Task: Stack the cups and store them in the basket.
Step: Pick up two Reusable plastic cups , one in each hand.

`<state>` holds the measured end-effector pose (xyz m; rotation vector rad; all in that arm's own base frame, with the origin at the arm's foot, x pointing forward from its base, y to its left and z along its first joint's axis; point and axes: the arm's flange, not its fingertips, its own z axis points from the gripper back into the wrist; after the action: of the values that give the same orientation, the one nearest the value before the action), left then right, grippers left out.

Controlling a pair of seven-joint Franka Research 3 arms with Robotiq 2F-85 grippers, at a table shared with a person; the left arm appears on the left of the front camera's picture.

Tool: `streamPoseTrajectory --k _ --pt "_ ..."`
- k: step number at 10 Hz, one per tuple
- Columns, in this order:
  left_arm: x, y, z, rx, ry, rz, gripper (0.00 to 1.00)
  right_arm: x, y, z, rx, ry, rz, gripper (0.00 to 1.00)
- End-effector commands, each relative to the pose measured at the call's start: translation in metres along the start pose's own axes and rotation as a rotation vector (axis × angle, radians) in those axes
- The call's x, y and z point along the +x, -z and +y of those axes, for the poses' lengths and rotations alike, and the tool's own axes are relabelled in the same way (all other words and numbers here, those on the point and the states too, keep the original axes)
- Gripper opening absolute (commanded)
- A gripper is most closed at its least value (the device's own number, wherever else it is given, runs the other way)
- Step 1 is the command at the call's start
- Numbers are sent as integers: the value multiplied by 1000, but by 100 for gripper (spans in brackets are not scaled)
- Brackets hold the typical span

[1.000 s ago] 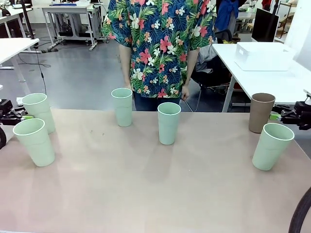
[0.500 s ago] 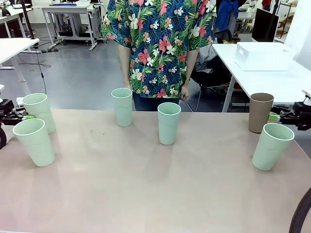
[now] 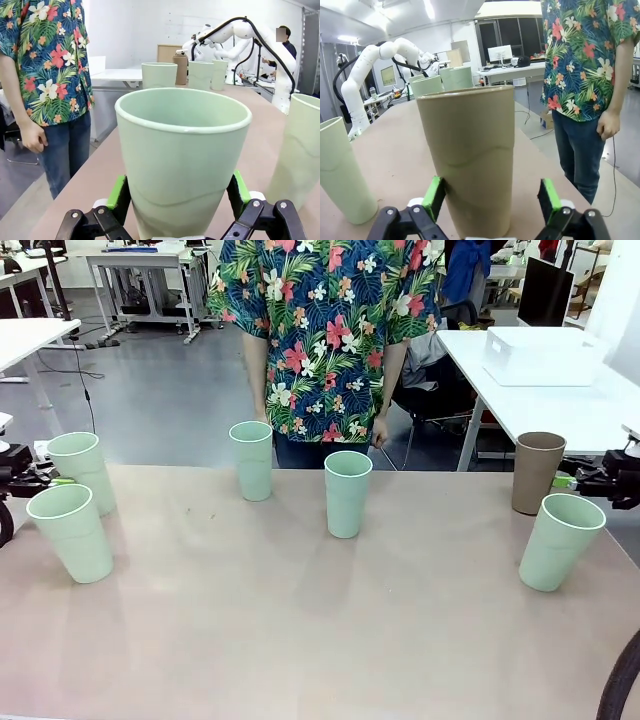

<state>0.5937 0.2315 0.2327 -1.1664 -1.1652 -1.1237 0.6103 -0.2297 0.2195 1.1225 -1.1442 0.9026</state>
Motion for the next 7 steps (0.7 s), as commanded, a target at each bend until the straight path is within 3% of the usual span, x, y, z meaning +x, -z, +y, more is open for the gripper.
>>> streamPoseTrajectory --k 1,7 --pt "1 8 -10 -1 7 5 100 5 7 13 22 31 19 100" --pt "-3 17 -12 -10 -3 9 100 4 27 19 58 35 15 100"
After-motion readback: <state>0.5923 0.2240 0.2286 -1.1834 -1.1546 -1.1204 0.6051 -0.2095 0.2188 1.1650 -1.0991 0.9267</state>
